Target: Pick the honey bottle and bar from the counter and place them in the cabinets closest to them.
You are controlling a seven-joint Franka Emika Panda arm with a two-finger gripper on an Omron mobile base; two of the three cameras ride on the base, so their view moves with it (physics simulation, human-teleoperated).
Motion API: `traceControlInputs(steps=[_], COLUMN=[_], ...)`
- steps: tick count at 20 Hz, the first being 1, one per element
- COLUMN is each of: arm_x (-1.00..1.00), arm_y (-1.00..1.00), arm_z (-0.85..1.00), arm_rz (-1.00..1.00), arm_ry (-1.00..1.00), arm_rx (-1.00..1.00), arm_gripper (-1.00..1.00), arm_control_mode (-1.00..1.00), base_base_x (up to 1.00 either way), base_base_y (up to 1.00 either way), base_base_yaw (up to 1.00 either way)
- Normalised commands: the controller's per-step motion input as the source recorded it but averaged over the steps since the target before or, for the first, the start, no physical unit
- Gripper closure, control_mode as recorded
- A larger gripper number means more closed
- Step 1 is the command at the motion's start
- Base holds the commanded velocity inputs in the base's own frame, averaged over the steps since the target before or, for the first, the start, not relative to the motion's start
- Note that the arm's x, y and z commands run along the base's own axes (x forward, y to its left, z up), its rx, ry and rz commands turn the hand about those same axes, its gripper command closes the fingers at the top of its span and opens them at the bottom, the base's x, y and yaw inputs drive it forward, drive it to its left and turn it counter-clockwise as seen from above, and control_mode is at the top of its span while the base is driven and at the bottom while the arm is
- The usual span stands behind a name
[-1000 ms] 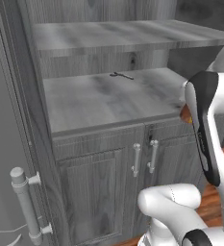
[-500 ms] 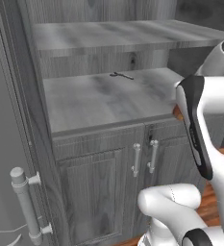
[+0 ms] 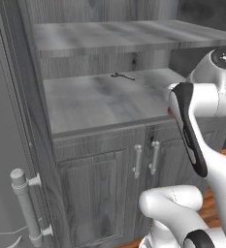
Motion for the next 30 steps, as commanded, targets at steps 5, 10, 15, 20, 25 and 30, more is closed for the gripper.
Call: traceControlInputs(steps=[5, 10, 15, 20, 25, 30], arm_x=[0.54, 0.36, 0.11, 0.0, 0.04, 0.04], arm_y=[0.0, 0.0, 0.0, -0.07, 0.0, 0.0], arm_z=[0.0, -0.01, 0.0, -0.03, 0.0, -0.05], arm_rz=[0.0, 0.0, 0.02, 0.03, 0.03, 0.0], arm_ry=[-0.02, 0.0, 0.0, 0.06, 0.1, 0.0], arm_rx=[0.01, 0.02, 0.0, 0.05, 0.04, 0.0], arm_gripper=[1.0, 1.0, 1.0, 1.0, 1.0, 1.0], arm_control_mode=[-1.0, -1.0, -1.0, -1.0, -1.0, -1.0], base_base_x=[0.0, 0.0, 0.0, 0.0, 0.0, 0.0], base_base_y=[0.0, 0.0, 0.0, 0.0, 0.0, 0.0], base_base_yaw=[0.0, 0.0, 0.0, 0.0, 0.0, 0.0])
